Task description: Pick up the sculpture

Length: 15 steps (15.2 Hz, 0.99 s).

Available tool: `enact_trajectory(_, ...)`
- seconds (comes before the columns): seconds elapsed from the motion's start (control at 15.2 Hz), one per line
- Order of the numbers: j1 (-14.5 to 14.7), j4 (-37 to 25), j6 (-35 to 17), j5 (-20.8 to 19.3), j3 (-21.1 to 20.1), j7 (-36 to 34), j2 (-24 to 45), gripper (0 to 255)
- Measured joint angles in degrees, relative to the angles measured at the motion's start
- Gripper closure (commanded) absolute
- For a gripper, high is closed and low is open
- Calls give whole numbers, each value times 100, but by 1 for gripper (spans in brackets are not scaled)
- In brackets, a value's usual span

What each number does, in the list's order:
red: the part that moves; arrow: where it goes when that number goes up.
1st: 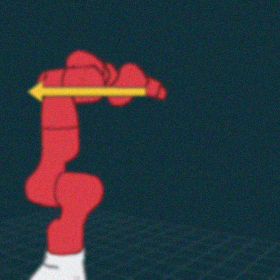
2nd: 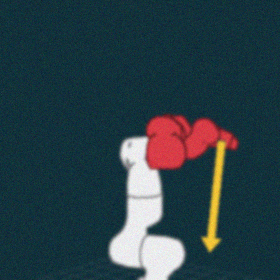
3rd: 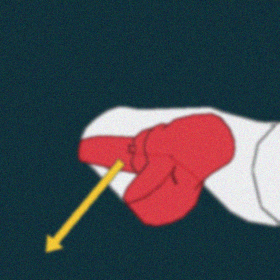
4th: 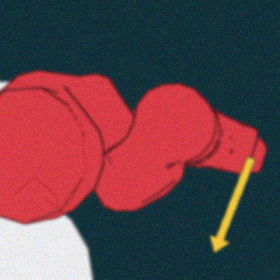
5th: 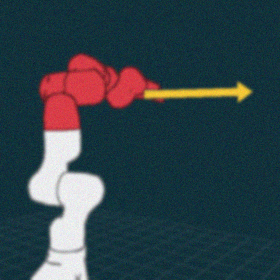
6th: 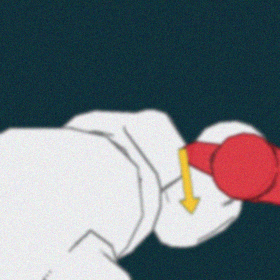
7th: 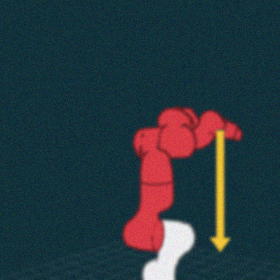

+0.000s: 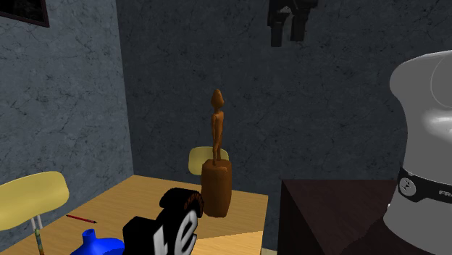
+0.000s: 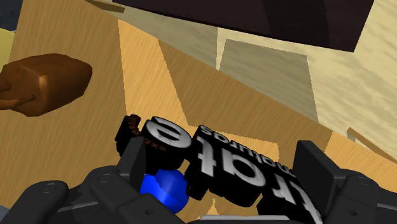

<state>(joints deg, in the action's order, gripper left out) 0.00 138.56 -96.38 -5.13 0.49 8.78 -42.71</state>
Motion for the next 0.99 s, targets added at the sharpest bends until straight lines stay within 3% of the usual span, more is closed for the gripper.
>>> enact_trajectory(0.33, -32, 178, -178, -349, 308, 640, 240, 0)
enact_trajectory(0.99, -185, 103, -993, -1505, 1190, 2609, 1712, 0)
